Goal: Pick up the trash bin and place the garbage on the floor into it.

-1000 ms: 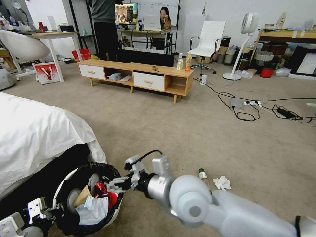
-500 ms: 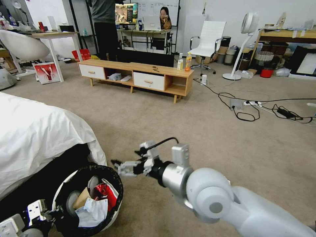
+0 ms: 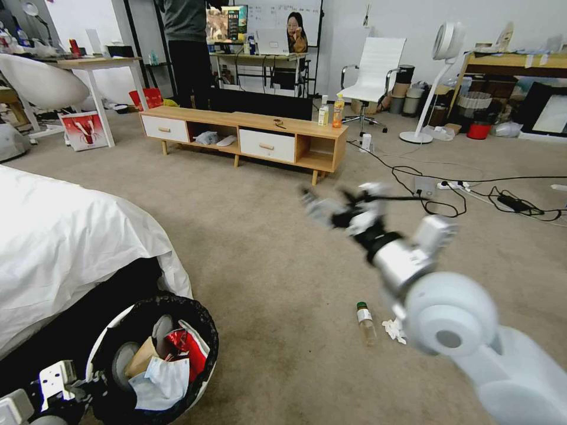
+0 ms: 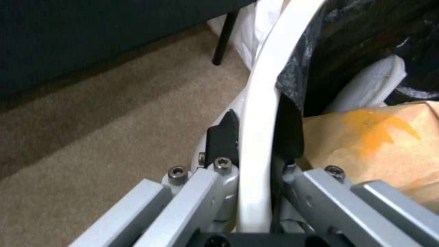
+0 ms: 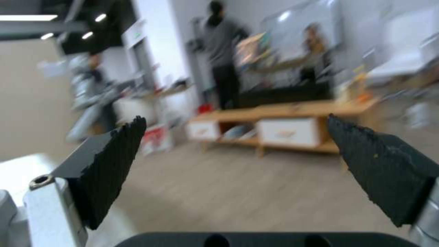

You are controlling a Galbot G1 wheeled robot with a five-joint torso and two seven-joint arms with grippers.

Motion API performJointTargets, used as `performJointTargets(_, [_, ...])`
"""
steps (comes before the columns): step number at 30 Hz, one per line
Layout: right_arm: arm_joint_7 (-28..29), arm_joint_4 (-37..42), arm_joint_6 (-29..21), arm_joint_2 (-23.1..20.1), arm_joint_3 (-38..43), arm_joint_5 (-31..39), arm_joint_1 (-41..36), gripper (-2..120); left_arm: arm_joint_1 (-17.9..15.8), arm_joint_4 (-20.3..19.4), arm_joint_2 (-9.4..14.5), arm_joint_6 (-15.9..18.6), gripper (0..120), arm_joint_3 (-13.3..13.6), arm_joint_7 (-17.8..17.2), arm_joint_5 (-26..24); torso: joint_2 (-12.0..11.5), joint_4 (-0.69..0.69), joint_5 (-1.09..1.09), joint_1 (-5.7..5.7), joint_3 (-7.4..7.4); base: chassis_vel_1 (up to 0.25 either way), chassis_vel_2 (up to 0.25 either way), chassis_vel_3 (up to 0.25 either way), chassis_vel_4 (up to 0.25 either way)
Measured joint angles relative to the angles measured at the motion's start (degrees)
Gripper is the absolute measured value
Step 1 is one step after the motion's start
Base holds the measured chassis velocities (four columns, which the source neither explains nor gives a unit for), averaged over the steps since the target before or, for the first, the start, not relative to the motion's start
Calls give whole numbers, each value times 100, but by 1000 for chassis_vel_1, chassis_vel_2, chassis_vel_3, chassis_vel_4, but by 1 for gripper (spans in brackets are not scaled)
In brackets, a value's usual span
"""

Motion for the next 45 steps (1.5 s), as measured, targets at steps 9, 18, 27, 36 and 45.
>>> performJointTargets(9, [-653,156,1049,231,1857,-1979,-1866,100,56,-157,-246,0,1,60,56,246,0,1,1,0,0,0,0,0,0])
performJointTargets(18, [-913,499,1368,763,2735,-3414,-3629,100,54,-197,-368,0,1,108,225,568,0,2,-1,0,0,0,0,0,0])
performJointTargets(27, [-820,480,1595,1764,2841,-4839,-4426,100,35,-276,-470,0,1,151,308,595,0,1,0,0,0,0,0,0,0])
performJointTargets(36, [-864,417,1733,2398,2575,-5623,-4946,100,6,-286,-496,0,1,210,401,672,0,2,-2,0,0,0,0,0,0])
performJointTargets(45, [-861,297,1849,2515,2487,-5769,-5103,100,-48,-263,-469,0,1,187,531,698,0,2,-1,0,0,0,0,0,0])
